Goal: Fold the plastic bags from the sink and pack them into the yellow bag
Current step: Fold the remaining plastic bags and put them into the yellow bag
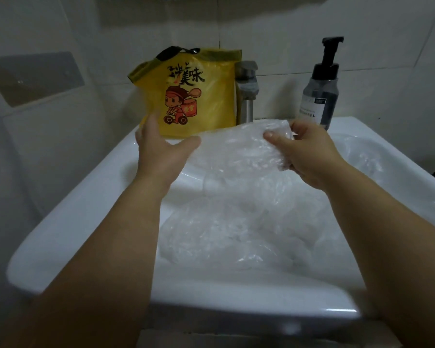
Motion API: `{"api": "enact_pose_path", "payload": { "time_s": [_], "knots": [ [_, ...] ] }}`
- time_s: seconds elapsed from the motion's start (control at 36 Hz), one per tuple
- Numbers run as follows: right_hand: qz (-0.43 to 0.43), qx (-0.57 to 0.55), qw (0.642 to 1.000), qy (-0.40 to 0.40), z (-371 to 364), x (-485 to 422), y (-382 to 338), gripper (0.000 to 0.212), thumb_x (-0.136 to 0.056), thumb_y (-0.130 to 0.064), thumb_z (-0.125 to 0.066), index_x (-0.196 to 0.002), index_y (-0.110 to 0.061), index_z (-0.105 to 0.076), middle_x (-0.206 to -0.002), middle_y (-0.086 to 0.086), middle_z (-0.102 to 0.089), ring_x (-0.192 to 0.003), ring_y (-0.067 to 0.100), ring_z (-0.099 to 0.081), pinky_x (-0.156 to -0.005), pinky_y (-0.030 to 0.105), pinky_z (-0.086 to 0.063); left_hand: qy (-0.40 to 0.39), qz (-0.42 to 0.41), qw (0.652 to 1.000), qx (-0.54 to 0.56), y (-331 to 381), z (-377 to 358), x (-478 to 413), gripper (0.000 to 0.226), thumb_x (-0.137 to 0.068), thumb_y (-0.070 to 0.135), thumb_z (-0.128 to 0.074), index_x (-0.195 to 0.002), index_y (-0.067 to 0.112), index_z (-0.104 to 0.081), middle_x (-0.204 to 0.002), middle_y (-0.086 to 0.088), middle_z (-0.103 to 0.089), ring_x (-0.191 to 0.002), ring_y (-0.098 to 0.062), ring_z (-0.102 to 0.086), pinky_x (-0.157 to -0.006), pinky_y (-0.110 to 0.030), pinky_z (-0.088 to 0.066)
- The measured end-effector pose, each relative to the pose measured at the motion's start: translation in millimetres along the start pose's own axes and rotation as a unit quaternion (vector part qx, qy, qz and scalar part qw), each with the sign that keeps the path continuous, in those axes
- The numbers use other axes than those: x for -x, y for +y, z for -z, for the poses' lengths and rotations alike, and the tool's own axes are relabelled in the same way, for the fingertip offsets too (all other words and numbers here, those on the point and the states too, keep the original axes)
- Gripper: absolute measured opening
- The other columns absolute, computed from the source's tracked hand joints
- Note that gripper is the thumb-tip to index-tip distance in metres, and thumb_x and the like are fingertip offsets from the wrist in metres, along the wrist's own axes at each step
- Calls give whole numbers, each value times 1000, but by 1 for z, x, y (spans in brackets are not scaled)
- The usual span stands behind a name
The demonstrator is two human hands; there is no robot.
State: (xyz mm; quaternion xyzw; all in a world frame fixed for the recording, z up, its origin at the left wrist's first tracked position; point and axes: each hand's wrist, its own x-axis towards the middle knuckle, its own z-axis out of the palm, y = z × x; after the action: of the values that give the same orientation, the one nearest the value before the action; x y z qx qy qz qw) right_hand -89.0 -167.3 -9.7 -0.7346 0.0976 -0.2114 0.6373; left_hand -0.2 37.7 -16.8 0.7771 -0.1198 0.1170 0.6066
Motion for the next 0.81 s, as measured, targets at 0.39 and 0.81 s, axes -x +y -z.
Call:
{"api": "enact_pose_path", "payload": {
  "time_s": [0.39, 0.81],
  "knots": [
    [-63, -142, 987, -46, -16, -4, -5, 56, -81, -16, -73, -131, -8, -49, -119, 13, -62, -94, 24, -69, -72, 32, -59, -332, 27, 936, -113, 16, -22, 26, 46, -69, 25, -86, -110, 26, -66, -100, 4, -72, -89, -13, -69, -77, -29, -59],
    [-107, -172, 976, -87, -28, -1, -3, 26, -93, -11, -58, -117, -4, -59, -112, 16, -69, -100, 31, -68, -85, 39, -57, -298, 86, 949, 54, 14, -20, 21, 25, -73, 10, -81, -94, 17, -71, -79, 2, -75, -71, -12, -71, -61, -24, -56]
  ]
}}
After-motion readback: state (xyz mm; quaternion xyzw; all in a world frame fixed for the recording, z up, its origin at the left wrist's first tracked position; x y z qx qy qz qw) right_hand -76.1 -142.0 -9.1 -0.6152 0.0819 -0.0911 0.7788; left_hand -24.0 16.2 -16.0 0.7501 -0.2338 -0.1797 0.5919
